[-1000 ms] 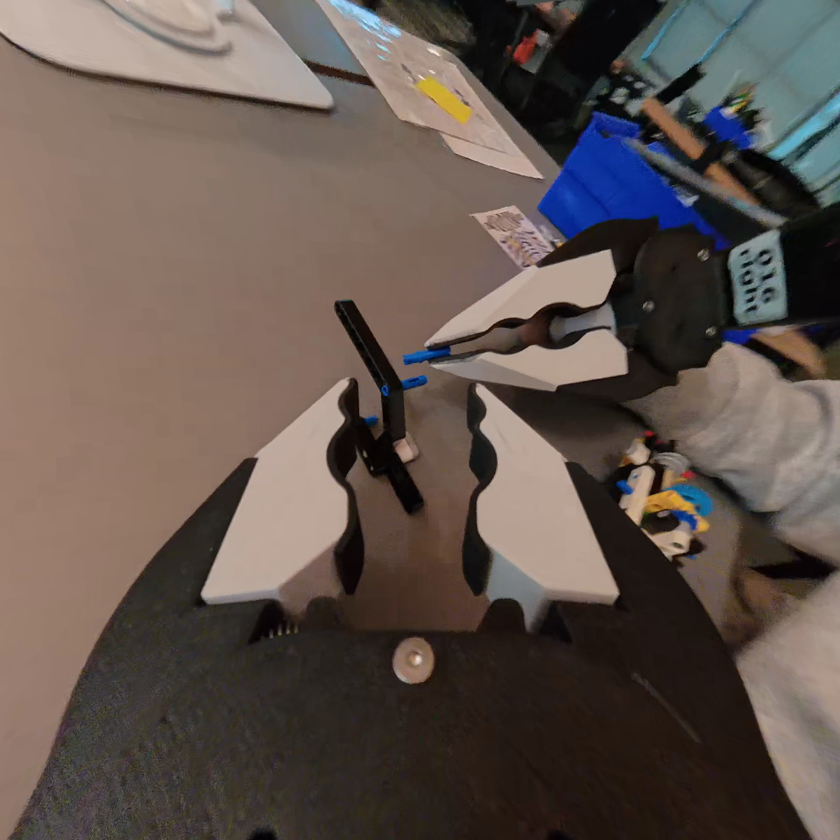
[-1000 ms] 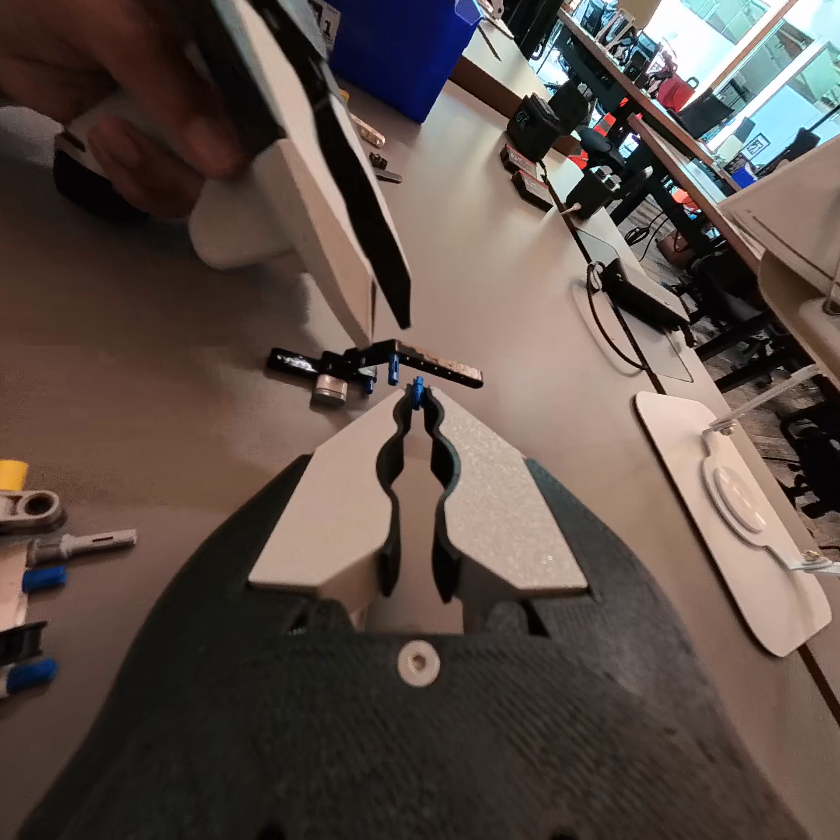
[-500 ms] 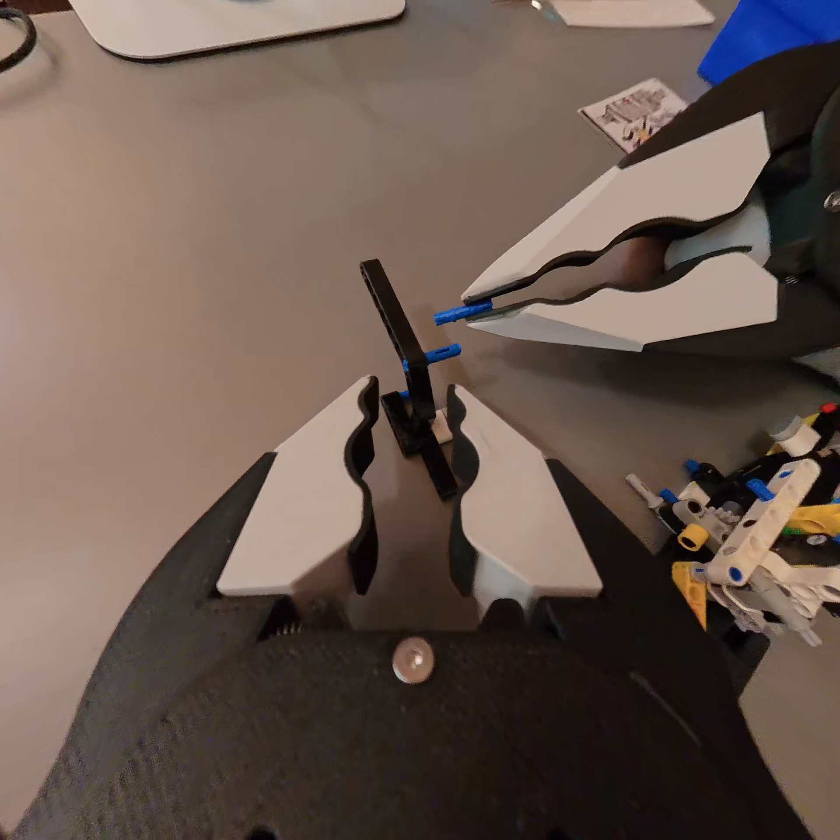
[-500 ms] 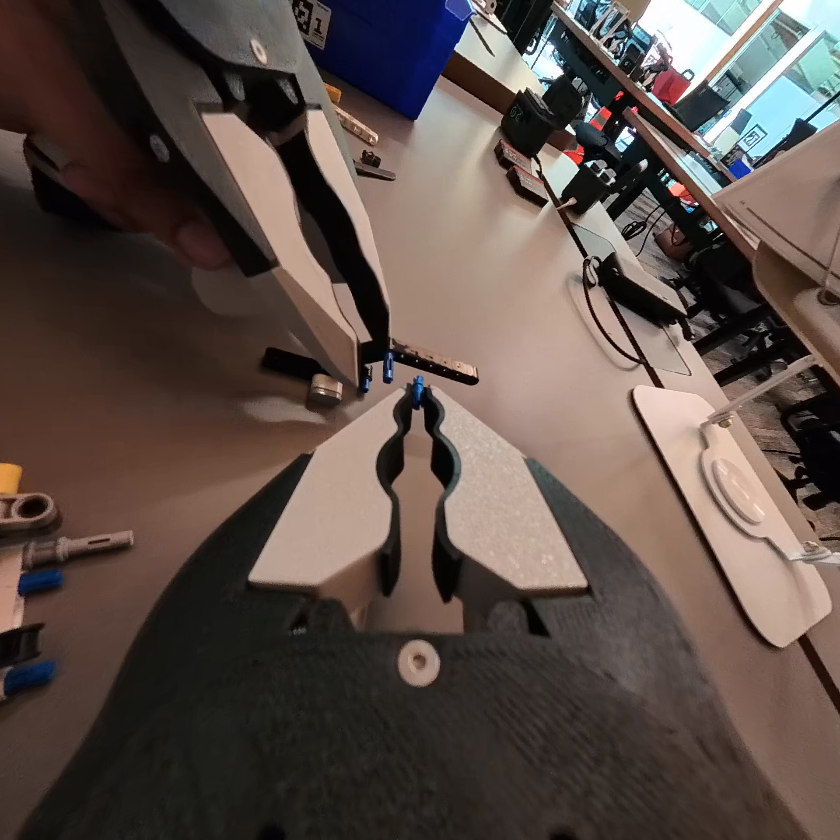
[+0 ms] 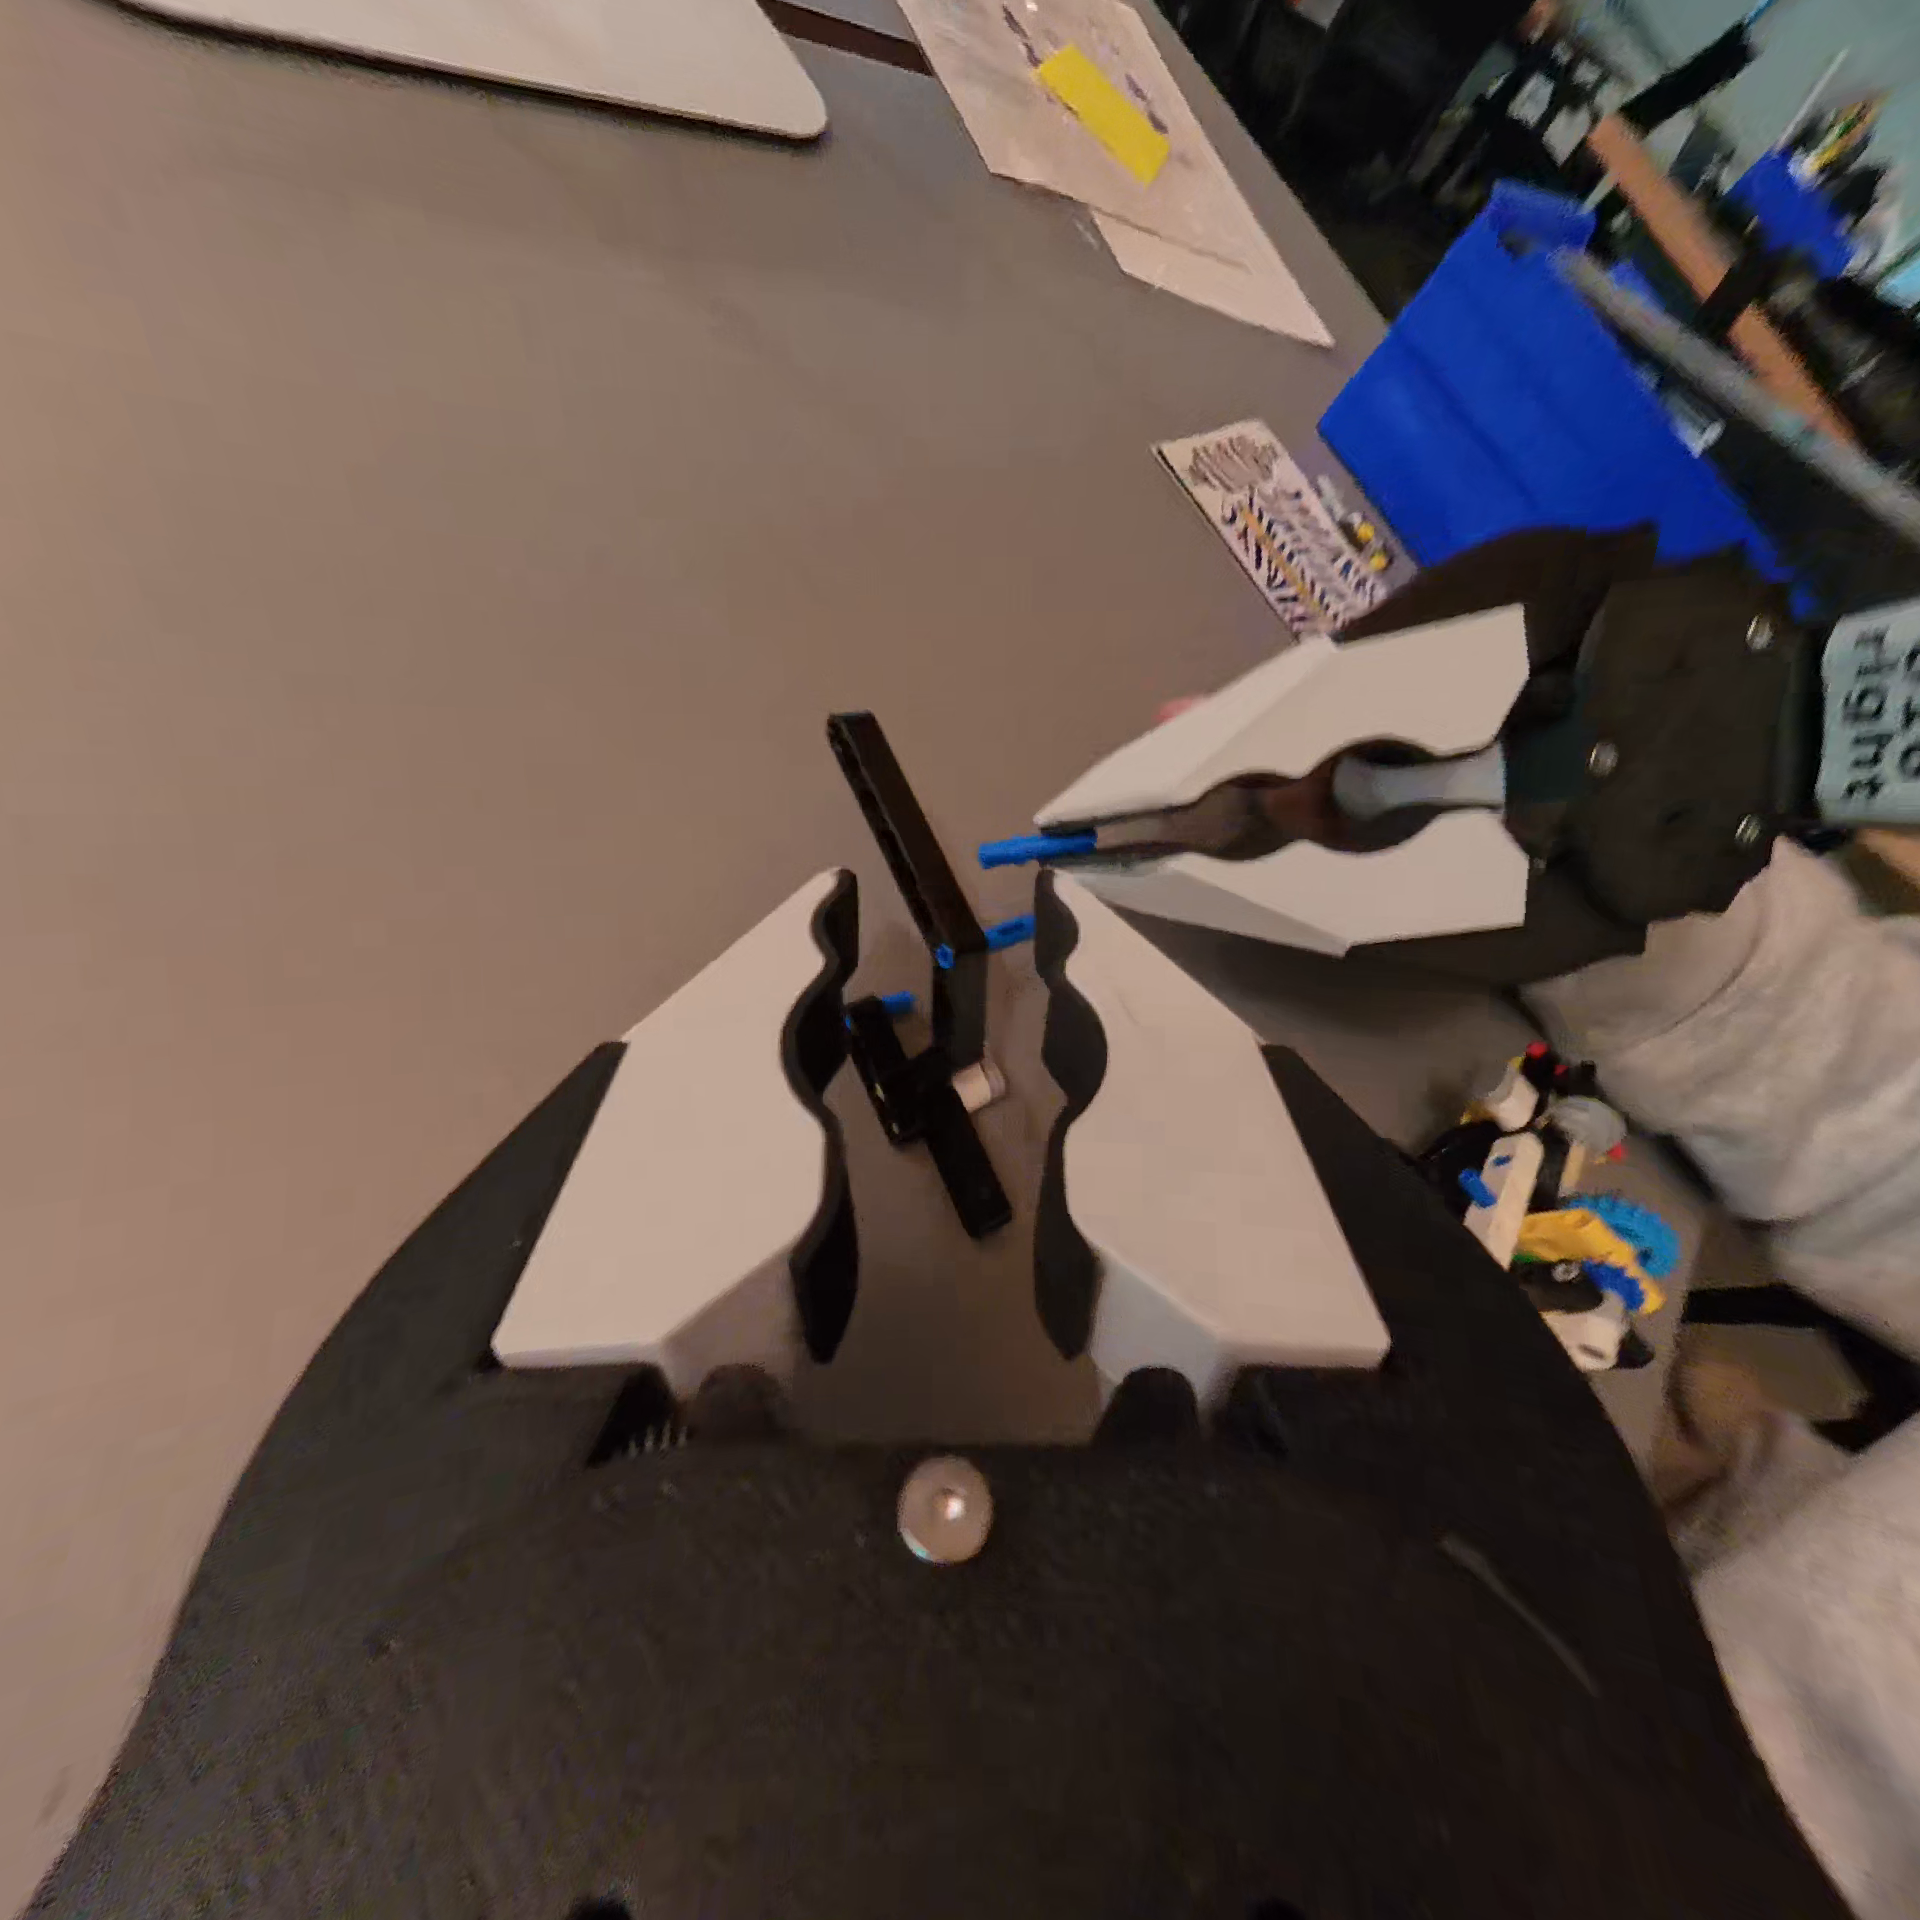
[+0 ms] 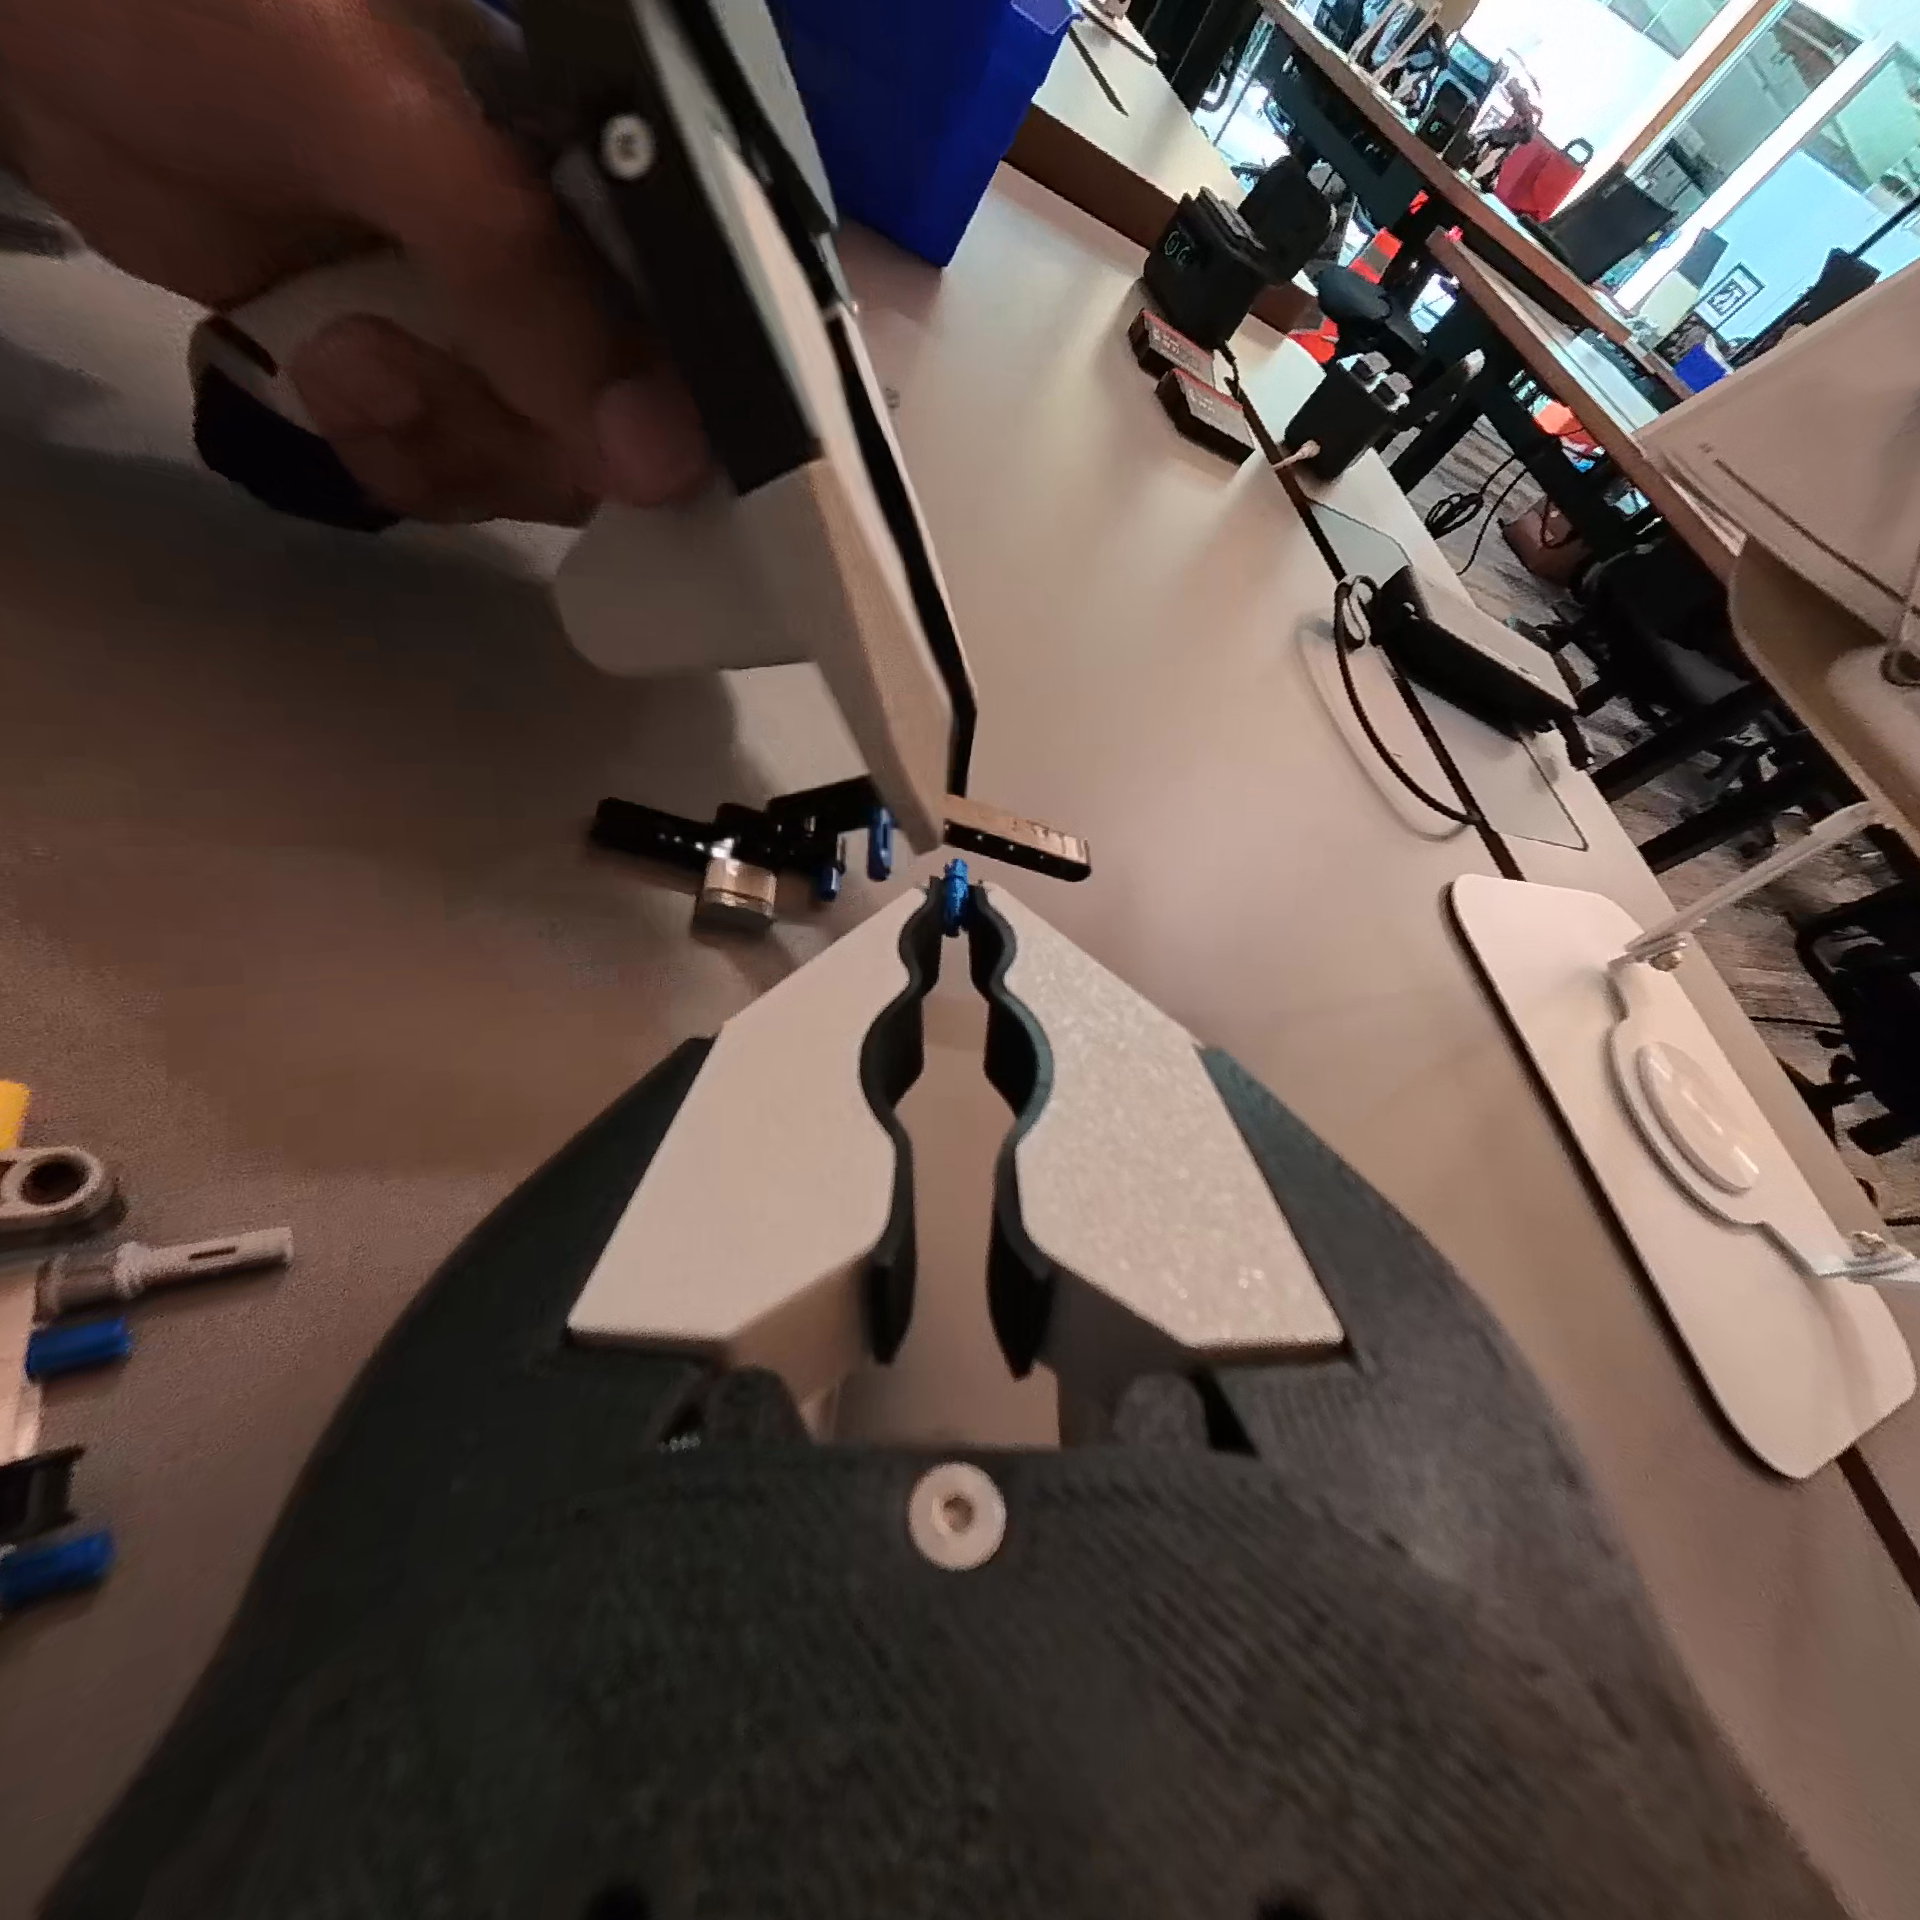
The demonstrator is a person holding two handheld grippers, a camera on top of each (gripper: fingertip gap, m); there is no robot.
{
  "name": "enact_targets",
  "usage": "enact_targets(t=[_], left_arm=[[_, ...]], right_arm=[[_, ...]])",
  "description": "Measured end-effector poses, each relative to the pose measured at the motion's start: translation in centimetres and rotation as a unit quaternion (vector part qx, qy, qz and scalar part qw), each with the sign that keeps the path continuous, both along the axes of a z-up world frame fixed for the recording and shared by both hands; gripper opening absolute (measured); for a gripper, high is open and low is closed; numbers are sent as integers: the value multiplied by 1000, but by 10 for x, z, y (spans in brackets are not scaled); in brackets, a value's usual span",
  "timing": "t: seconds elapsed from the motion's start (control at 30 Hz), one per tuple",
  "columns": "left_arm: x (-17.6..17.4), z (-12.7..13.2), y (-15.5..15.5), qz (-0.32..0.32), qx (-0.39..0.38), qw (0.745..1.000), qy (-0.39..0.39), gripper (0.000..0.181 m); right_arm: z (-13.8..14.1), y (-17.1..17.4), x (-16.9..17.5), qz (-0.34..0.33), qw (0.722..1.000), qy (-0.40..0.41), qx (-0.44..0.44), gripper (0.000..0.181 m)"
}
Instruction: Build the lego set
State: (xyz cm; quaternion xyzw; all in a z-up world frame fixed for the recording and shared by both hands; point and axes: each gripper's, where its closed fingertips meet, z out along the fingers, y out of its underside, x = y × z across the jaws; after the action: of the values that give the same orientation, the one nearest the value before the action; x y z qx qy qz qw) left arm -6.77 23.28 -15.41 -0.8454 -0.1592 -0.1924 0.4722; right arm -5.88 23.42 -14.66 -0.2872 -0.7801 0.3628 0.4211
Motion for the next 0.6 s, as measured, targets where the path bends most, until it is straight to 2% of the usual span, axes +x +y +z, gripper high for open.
enact_targets(t=[0.03,0.17,0.4,0.6], left_arm=[[-4,1,1,4,1,1000,-16,29],[-1,-1,-1,-15,-18,1000,-13,12],[4,3,0,-20,-12,1000,-7,7],[4,3,0,-24,24,994,-103,7]], right_arm=[[0,0,0,-1,1000,0,0,3],[0,0,0,-1,1000,0,2,3],[0,-5,1,10,1000,4,5,3],[-1,-7,1,11,1000,10,17,3]])
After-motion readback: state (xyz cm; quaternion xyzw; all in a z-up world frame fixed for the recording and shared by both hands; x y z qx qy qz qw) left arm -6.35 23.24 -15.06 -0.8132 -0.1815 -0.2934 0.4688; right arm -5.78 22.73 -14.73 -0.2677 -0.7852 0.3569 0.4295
